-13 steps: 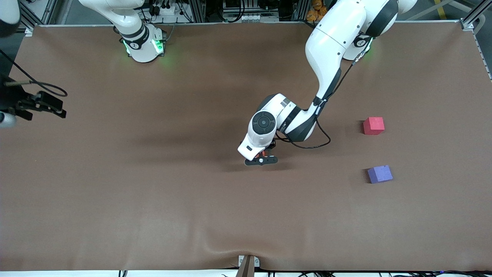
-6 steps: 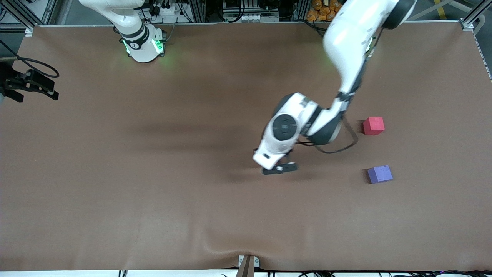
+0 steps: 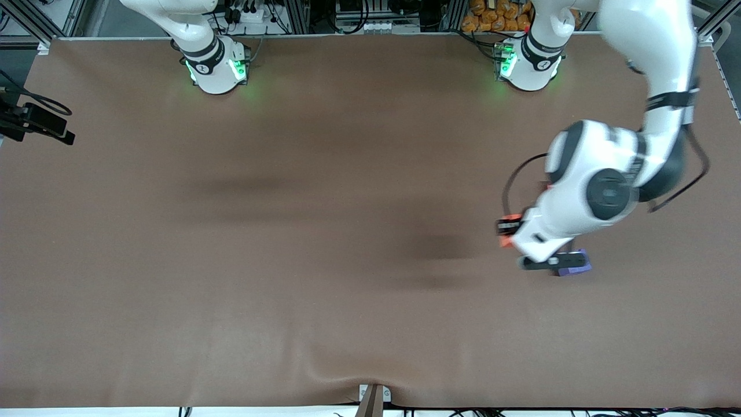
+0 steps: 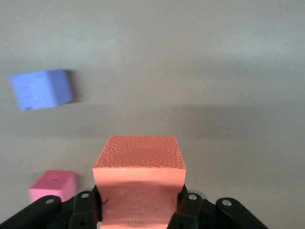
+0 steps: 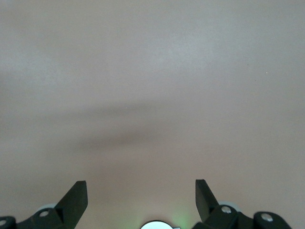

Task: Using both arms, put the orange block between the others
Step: 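Carry the orange cube with the left gripper between pink and blue cubes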

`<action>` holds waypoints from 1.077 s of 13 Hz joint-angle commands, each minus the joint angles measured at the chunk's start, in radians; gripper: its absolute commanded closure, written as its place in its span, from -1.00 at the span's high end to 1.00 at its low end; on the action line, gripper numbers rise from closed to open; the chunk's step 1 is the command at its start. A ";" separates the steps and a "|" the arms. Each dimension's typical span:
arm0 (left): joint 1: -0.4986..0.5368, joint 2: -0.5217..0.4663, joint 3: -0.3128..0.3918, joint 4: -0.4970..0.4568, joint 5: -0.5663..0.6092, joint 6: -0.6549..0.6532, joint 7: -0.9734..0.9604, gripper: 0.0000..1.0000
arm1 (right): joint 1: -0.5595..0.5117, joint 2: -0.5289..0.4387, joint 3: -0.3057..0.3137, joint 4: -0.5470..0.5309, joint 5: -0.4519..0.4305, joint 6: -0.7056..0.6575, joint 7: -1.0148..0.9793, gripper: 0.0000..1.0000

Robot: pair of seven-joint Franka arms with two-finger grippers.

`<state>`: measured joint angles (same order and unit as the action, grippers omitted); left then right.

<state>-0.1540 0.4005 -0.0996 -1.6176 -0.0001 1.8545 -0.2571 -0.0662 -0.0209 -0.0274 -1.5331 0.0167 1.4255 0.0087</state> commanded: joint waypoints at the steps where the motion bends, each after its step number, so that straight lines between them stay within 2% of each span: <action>1: 0.088 -0.127 -0.019 -0.244 0.017 0.083 0.105 -0.99 | -0.017 -0.025 0.018 -0.015 -0.001 -0.005 0.019 1.00; 3: 0.152 -0.170 -0.017 -0.381 0.029 0.190 0.178 -0.97 | -0.012 -0.021 0.020 -0.012 -0.001 -0.002 0.017 1.00; 6: 0.283 -0.131 -0.020 -0.476 0.051 0.409 0.312 -0.91 | -0.014 -0.016 0.018 -0.012 -0.001 0.003 0.016 1.00; 9: 0.326 -0.056 -0.020 -0.482 0.051 0.529 0.401 -0.88 | -0.015 -0.014 0.020 -0.012 -0.009 0.006 0.007 1.00; 14: 0.323 -0.006 -0.020 -0.473 0.052 0.548 0.410 -0.82 | -0.010 -0.014 0.018 -0.013 -0.003 0.009 0.016 1.00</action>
<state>0.1631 0.3928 -0.1163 -2.0983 0.0334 2.3943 0.1469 -0.0662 -0.0216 -0.0213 -1.5333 0.0168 1.4270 0.0102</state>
